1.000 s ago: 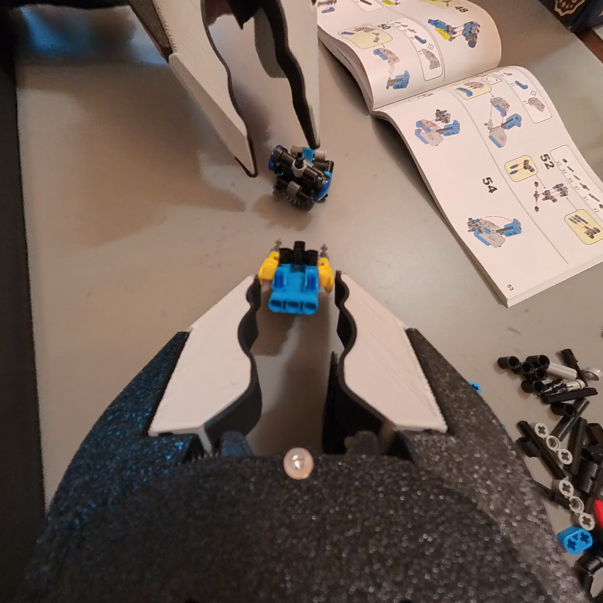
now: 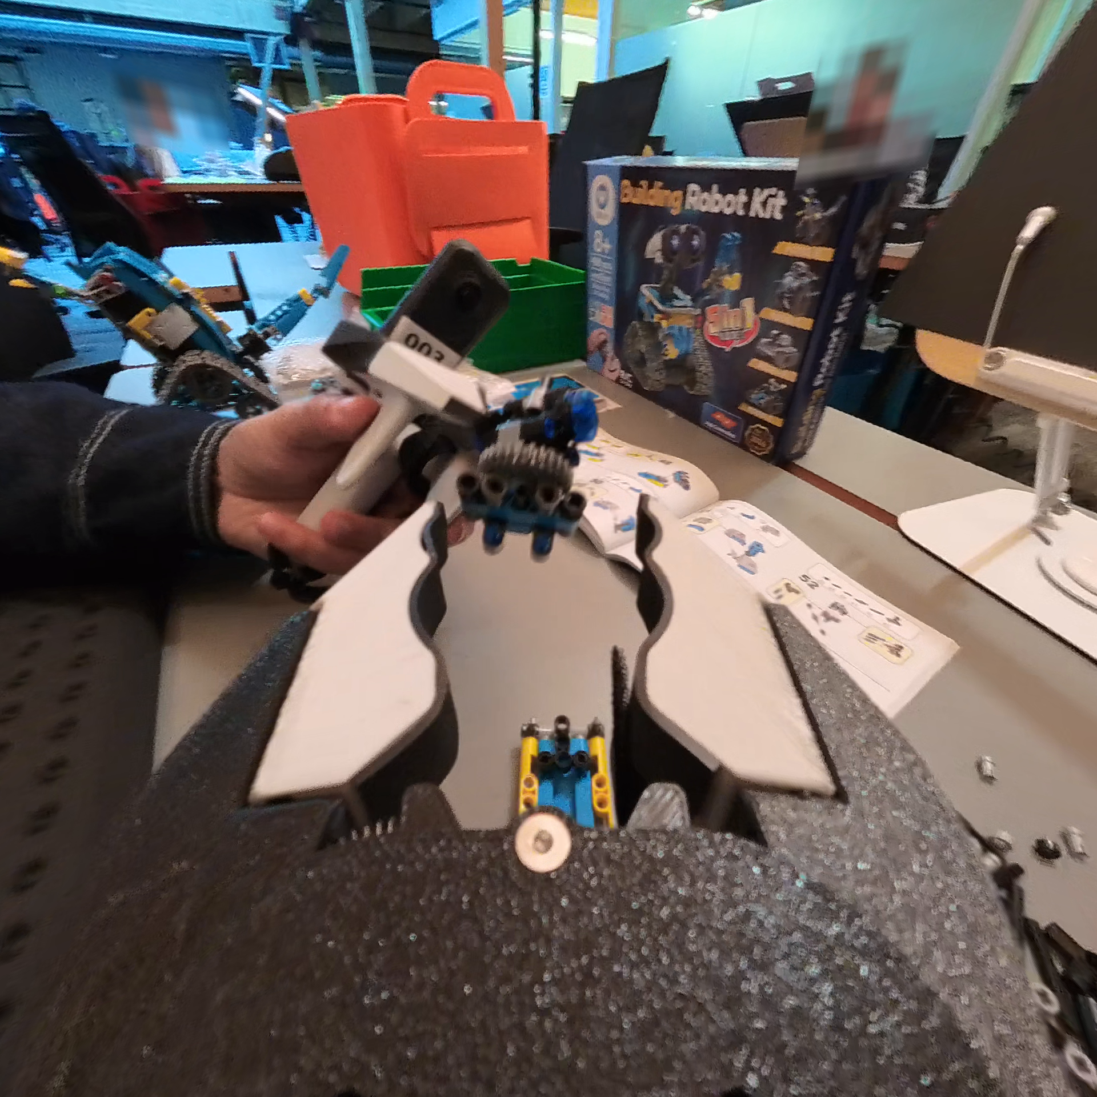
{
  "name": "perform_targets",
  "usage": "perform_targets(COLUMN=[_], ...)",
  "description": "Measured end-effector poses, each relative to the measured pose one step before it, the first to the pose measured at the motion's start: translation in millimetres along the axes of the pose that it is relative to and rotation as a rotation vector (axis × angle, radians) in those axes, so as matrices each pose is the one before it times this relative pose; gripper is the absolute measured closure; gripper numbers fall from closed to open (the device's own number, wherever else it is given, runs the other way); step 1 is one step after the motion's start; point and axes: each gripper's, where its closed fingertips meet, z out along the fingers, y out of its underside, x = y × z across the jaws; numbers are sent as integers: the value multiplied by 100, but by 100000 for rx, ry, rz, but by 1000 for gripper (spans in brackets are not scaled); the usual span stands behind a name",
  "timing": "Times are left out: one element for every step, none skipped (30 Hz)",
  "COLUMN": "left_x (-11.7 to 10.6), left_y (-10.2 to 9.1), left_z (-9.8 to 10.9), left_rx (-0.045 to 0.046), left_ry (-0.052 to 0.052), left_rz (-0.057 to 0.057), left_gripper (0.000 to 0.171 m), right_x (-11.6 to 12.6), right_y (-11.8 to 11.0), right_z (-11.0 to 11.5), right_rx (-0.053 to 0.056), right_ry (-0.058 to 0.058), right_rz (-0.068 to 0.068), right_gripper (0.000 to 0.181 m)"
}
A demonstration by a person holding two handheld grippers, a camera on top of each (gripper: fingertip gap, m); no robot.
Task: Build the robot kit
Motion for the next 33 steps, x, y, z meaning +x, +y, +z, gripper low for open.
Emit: perform_targets(left_x=[-316, -164, -155, -217, -180, -139, -148, -85, -48, -91, -69, 71, 126, 127, 181, 179, 194, 326, 343, 223, 177, 221, 189, -75, -261, -249, -149, -64, -41, -35, -172, -430, -577], left_y=[253, 103, -2, 14, 76, 56, 55, 67, 100, 96, 46, -13, -31, -42, -4, 8, -69, -55, 78, 163, 152, 265, 459, 572, 475, 268, 123, 120, 189, 204, 207, 215, 190], left_z=[81, 66, 34, -1, -13, -28, -42, -20, -10, 6, -4, 2, 34, 24, 22, 14, -39, -69, -38, -11, -1, 58, 144, 198, 191, 110, 30, 27, 29, 23, -3, -64, -131], left_rx=[-921, -41, 340, -136, -884, -1063, -1053, -1173, -1192, -1150, -887, -510, -328, -149, -447, -777, -389, -344, -1057, -1331, -951, -1405, -2697, -3510, -2781, -1335, -620, -893, -1525, -1415, -1144, -905, -380], left_ry=[-1164, -323, -430, -1204, -1246, -1240, -1390, -1207, -1237, -1618, -1465, -600, -255, -543, -655, -799, -635, 319, 491, -282, -758, -706, -1237, -3160, -4773, -4939, -3962, -2663, -1283, 294, 864, 67, -337], left_rz=[-360, -739, -655, 200, 1027, 1448, 1754, 2033, 2469, 2815, 2385, 1502, 1295, 1935, 2960, 3471, 3370, 3104, 2995, 3456, 4258, 5216, 6029, 6756, 7324, 7304, 6800, 5368, 2819, -400, -3287, -4796, -4960], left_gripper=[150, 150, 149, 150, 150, 150, 150, 150, 150, 151, 151, 152, 153, 153, 152, 149, 148, 146, 139, 135, 135, 134, 135, 135, 140, 147, 153, 155, 157, 157, 157, 157, 157], right_x=[126, -18, 93, -129, -224, 44, -47, -203, -208, -303, -150, -227, -277, -254, -246, -189, -171, -69, -46, -52, -49, -91, -146, -126, -42, -42, -49, -10, 32, 182, 219, 173, 254], right_y=[124, 299, 352, 331, 317, 217, 187, 238, 396, 227, -80, -223, -119, -9, -54, -153, 46, -38, -159, -139, -53, -131, -147, 52, 166, 147, 78, 16, 71, 46, 8, -87, -224], right_z=[20, 38, 70, 89, 99, 84, 128, 171, 224, 172, 24, -45, -20, 11, 11, -39, -1, -34, -82, -99, -64, -78, -71, -12, 28, 45, 20, -30, -44, -53, -104, -208, -343], right_rx=[-708, -1781, -1948, -1692, -1873, -1142, -738, -900, -1674, -615, 1284, 2200, 1409, 605, 1143, 1832, 454, 992, 1465, 895, 229, 1031, 1321, 117, -445, -219, 119, 303, -127, -228, -265, -136, 485], right_ry=[21, -1046, -46, -1252, -1860, -513, -1861, -3577, -4351, -5400, -3927, -4021, -4183, -4393, -4498, -4230, -4141, -3144, -2142, -1462, -1086, -1524, -2349, -2723, -1992, -2045, -2279, -2188, -1502, 353, 1394, 1507, 2242], right_rz=[759, 1336, 1182, 847, 1014, 1931, 4028, 5768, 7453, 7706, 7034, 5614, 5109, 5618, 6063, 6429, 5954, 4922, 3248, 1860, 1222, 1834, 3275, 3868, 3400, 3312, 4266, 4350, 3340, 1246, 135, -378, -507], right_gripper=[120, 128, 131, 137, 141, 141, 141, 142, 150, 150, 150, 151, 151, 151, 151, 151, 151, 151, 151, 151, 151, 151, 151, 151, 150, 151, 150, 150, 150, 150, 149, 145, 141])
